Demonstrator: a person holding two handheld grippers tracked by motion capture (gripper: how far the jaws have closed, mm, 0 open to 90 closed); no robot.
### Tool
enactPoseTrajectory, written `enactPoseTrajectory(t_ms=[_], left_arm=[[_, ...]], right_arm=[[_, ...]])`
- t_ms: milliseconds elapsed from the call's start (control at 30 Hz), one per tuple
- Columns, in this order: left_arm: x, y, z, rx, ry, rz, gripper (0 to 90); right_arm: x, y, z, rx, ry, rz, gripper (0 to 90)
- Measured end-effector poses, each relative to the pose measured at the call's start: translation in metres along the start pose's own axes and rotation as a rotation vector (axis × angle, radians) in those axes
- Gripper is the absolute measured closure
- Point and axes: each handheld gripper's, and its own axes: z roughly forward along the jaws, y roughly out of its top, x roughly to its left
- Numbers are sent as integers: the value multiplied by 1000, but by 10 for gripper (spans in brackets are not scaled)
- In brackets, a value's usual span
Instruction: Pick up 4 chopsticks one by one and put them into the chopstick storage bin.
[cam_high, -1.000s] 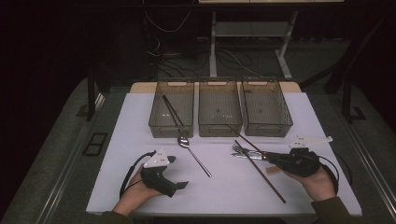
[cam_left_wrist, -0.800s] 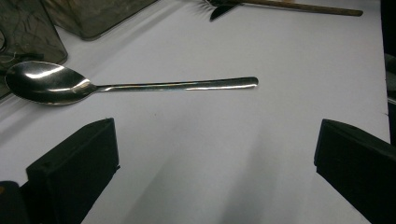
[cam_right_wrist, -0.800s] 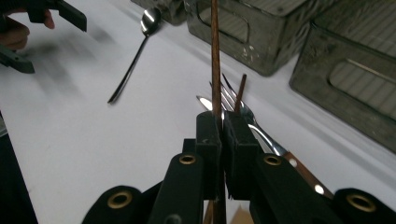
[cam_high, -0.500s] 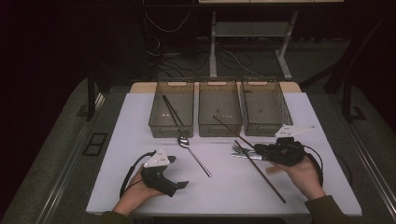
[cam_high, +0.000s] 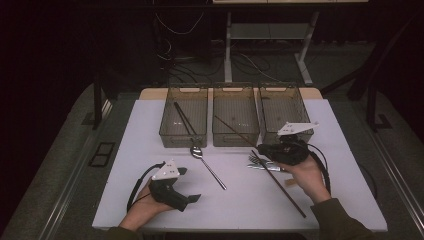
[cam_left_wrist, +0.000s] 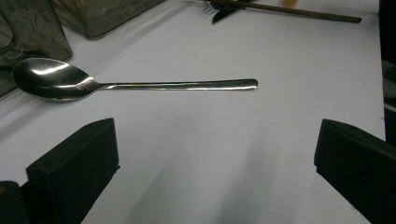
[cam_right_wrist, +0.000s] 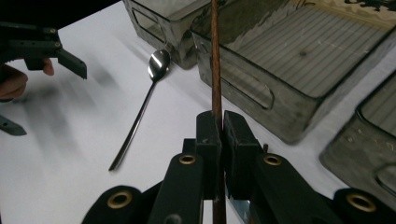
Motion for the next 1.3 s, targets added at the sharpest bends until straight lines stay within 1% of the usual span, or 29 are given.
enactPoseTrajectory(t_ms=[100, 200, 333, 600, 733, 800, 967, 1033, 1100, 1200, 1300], left_arm=[[-1, 0, -2, -1, -1, 8, 0], [-1, 0, -2, 1, 2, 16, 0], [1, 0, -2, -1, 7, 18, 0], [1, 0, -2, 0, 2, 19, 0], [1, 1, -3, 1, -1, 28, 0], [1, 1, -3, 2, -3, 29, 0], [0, 1, -2, -2, -2, 23, 0], [0, 1, -2, -2, -1, 29, 0], [0, 1, -3, -4, -2, 23, 0], [-1, 1, -3, -10, -3, 20, 0], [0, 1, -3, -11, -1, 26, 0]], right_arm=[[1, 6, 8, -1, 1, -5, 855], [2, 13, 16, 6, 4, 1, 855], [4, 25, 28, 0, 6, 14, 855], [8, 55, 47, 29, -18, -2, 855], [7, 69, 54, 35, -28, -6, 855], [7, 75, 58, 38, -33, 6, 855], [6, 89, 68, 44, -43, 18, 855], [6, 94, 74, 41, -50, 24, 855], [7, 99, 79, 37, -48, 31, 854], [9, 107, 88, 37, -49, 24, 854], [12, 115, 98, 43, -52, 24, 855]])
